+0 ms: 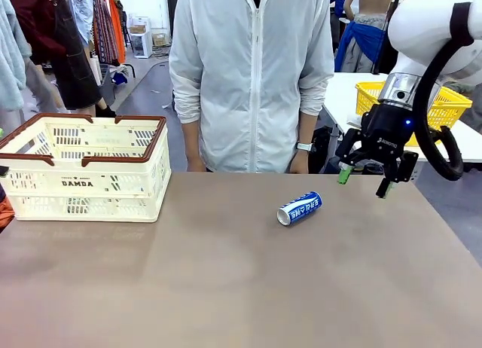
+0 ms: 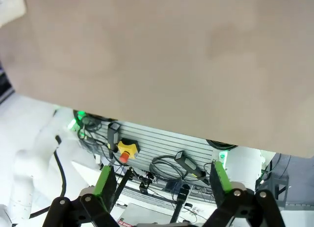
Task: Place the drinks into the Shopping basket.
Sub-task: Pick up one drink and place it into the Shopping basket.
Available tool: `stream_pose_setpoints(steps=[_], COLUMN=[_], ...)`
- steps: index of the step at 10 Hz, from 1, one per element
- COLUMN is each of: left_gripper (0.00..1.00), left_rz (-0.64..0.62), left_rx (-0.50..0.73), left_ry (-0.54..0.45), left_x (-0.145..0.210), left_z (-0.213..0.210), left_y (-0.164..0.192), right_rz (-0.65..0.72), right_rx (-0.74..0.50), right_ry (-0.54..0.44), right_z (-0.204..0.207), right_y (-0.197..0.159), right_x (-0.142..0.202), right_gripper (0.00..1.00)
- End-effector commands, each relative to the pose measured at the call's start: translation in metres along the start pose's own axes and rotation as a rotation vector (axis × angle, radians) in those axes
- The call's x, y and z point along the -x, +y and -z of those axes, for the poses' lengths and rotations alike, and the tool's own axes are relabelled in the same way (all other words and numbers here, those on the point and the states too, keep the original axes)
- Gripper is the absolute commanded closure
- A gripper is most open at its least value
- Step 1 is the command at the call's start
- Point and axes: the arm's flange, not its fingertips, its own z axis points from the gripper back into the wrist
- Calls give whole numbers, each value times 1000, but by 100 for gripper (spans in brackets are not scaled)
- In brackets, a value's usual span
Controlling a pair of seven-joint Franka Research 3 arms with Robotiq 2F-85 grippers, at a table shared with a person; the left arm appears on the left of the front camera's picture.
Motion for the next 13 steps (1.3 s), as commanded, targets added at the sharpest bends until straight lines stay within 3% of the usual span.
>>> stream_pose_setpoints(steps=[1, 3, 6, 8, 9, 10, 12, 13], left_gripper=[0, 0, 0, 0, 0, 0, 0, 0], left_rz=[-5, -5, -5, -5, -5, -5, -5, -5], left_rx=[13, 13, 13, 13, 13, 13, 13, 13], left_ry=[-12, -12, -12, -12, -12, -12, -12, -12], left_x=[2, 2, 2, 2, 2, 2, 2, 2], left_z=[0, 0, 0, 0, 0, 0, 0, 0], left_y=[-2, -2, -2, -2, -2, -2, -2, -2], right_rz=[-121, 127, 45, 52, 64, 11, 21, -316], right_rx=[61, 95, 225, 244, 220, 218, 216, 199], right_ry=[-6, -24, -147, -253, -252, -189, -219, -215], right_z=[11, 35, 68, 76, 67, 81, 74, 74], right_y=[18, 43, 46, 36, 32, 36, 29, 28], right_x=[-35, -81, -141, -158, -144, -158, -160, -167], right_gripper=[0, 0, 0, 0, 0, 0, 0, 0])
